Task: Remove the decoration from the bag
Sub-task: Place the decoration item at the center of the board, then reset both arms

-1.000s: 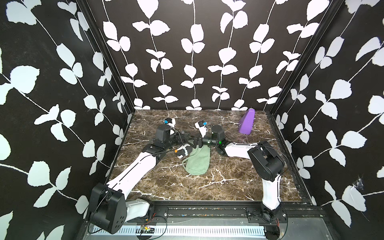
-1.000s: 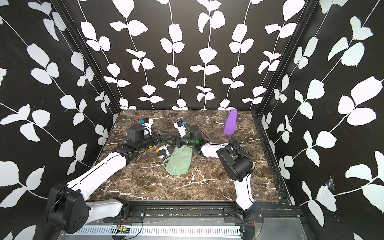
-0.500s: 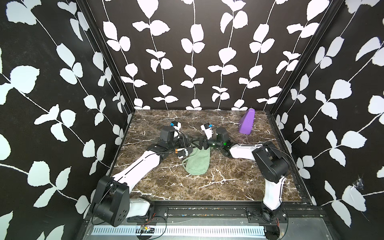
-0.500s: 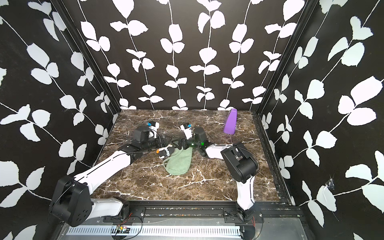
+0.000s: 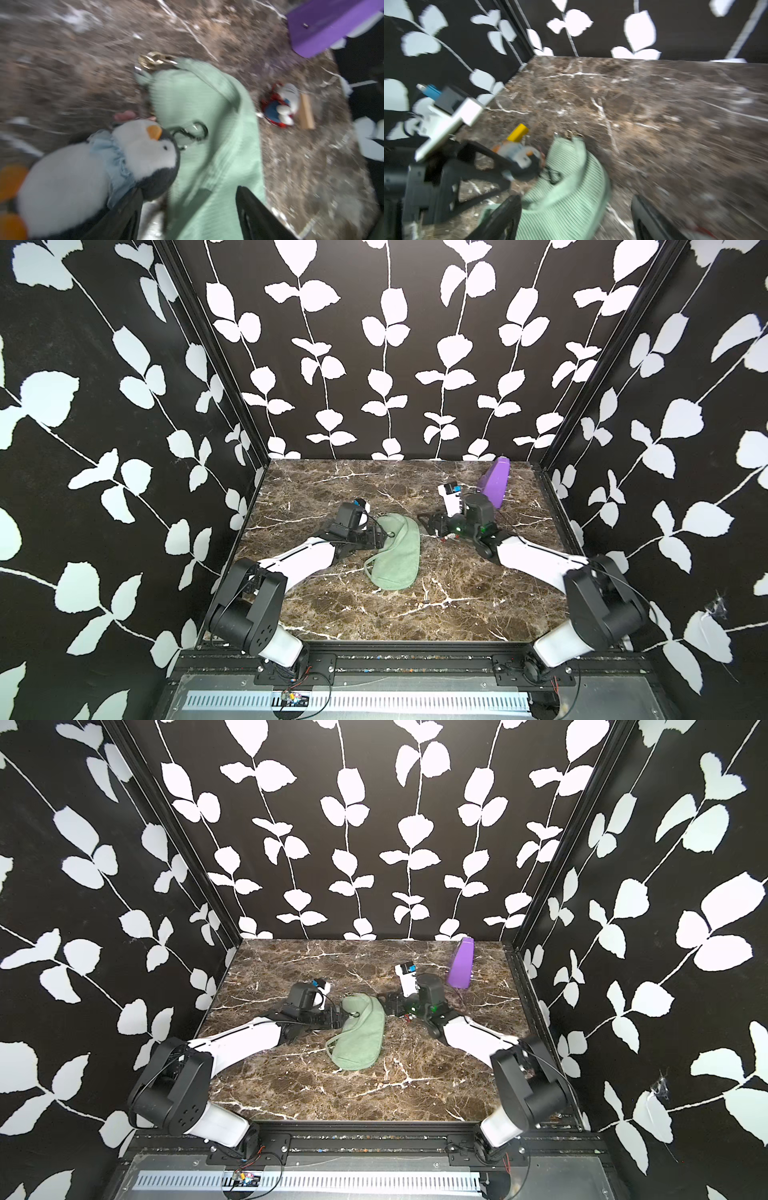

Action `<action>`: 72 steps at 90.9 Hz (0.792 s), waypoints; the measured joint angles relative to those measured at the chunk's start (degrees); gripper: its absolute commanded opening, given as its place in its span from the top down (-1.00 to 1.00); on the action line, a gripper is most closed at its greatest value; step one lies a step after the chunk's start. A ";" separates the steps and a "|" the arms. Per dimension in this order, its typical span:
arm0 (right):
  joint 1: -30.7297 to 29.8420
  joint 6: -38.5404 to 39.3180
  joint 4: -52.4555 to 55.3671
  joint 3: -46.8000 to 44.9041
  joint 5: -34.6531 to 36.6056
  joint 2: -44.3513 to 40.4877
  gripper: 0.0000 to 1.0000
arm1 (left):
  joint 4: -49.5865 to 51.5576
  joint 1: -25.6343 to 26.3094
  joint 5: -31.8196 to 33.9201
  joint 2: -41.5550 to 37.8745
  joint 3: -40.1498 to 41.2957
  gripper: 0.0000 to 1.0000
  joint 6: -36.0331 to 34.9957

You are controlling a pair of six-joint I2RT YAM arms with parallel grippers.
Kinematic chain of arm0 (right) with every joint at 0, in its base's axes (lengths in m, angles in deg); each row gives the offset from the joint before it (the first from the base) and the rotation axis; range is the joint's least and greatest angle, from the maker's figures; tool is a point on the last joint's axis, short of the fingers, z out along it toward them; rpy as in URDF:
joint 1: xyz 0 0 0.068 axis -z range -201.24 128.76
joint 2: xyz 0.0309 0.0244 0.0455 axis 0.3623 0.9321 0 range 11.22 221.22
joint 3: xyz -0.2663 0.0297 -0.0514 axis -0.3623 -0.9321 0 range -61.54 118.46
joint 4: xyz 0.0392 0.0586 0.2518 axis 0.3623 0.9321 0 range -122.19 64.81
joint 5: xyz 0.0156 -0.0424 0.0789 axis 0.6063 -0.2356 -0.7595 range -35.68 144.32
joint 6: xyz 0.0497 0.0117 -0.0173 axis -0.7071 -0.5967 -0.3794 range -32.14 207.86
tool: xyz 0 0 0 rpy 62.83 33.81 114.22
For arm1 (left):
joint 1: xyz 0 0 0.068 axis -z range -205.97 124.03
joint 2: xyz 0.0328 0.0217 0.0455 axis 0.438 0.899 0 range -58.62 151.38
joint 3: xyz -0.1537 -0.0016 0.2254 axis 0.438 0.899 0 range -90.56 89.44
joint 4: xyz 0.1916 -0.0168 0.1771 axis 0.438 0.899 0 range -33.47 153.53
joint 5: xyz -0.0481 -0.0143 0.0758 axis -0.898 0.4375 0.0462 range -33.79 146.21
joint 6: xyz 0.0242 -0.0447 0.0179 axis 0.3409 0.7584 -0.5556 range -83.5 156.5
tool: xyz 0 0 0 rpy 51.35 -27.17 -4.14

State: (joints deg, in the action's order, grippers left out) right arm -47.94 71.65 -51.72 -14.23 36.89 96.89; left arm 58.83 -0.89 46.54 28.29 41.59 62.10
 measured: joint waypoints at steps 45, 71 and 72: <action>8.02 10.78 4.76 -14.49 33.64 -17.57 -0.97 | -7.48 -9.92 19.76 -5.05 -0.70 -0.56 -14.64; 16.28 15.23 -6.97 -23.06 37.44 -12.52 -0.97 | -17.22 -17.05 35.80 -5.03 7.30 -0.85 -23.43; 16.63 15.28 -7.50 -23.32 37.38 -12.20 -0.97 | -17.64 -17.38 36.00 -4.98 7.72 -0.84 -23.61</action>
State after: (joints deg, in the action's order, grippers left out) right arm -31.30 86.93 -59.21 -37.56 74.27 84.69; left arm 41.20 -18.27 82.53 23.31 49.30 38.50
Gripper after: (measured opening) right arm 0.985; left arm 0.915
